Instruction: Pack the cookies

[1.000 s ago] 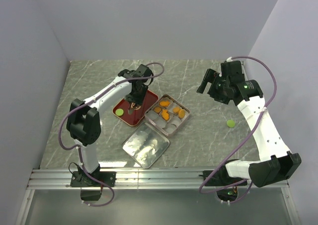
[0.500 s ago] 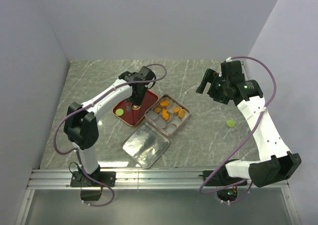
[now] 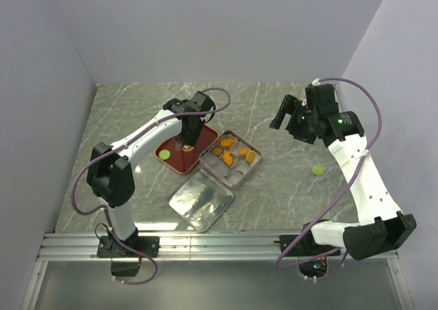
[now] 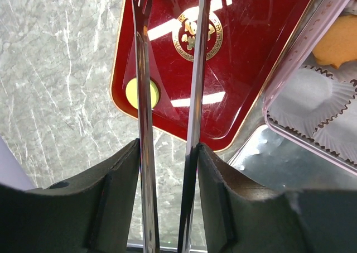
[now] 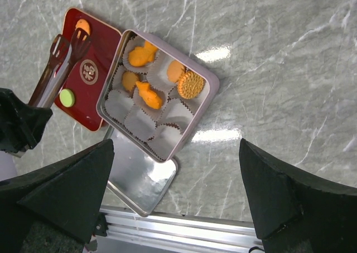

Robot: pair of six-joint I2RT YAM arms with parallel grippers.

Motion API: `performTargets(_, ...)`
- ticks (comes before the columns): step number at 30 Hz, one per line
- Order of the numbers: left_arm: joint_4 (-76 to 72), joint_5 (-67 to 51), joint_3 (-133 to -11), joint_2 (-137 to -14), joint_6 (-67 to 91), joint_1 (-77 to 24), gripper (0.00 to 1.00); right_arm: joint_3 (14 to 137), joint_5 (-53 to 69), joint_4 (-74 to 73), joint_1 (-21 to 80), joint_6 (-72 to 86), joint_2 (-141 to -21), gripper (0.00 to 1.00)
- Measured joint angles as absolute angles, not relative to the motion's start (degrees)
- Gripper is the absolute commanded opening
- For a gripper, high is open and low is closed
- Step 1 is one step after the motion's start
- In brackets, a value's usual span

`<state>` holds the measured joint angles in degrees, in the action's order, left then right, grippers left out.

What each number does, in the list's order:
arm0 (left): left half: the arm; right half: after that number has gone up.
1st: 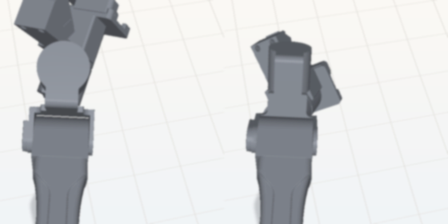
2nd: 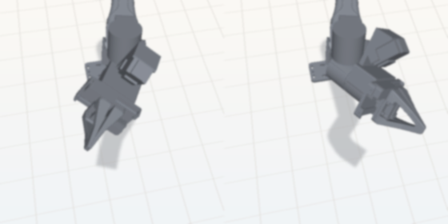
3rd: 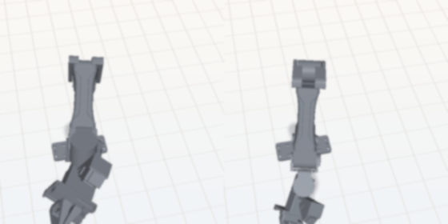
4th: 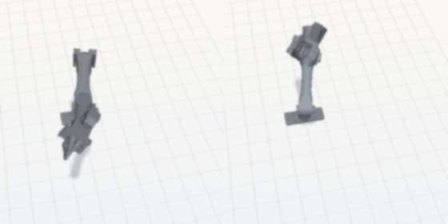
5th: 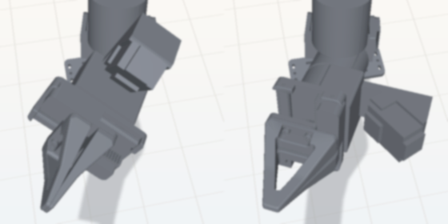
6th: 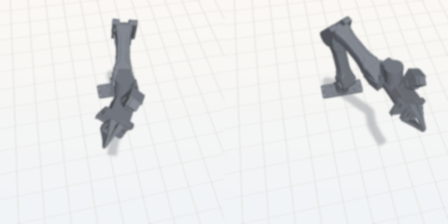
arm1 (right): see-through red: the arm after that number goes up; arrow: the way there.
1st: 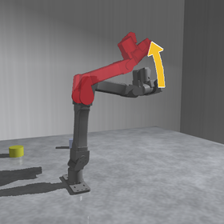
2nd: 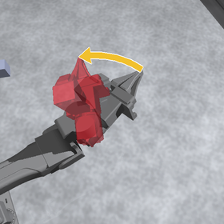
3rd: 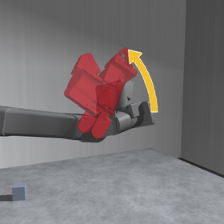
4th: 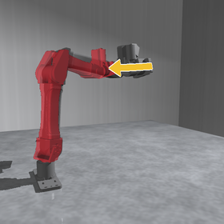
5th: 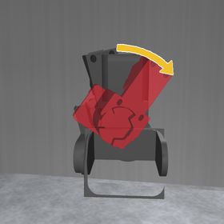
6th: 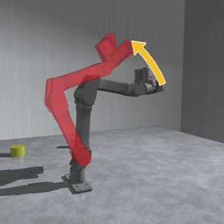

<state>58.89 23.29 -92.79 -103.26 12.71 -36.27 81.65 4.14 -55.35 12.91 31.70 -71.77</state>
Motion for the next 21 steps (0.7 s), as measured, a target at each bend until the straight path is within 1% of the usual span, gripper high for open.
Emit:
performTargets(8,59.0,23.5,-93.3,-103.4,12.7,-36.6,0.48,81.6,4.1,-55.4,12.9,31.7,-71.4,1.0)
performTargets(21,58.9,23.8,-93.9,-105.7,12.7,-36.6,0.48,81.6,4.1,-55.4,12.9,31.7,-71.4,1.0)
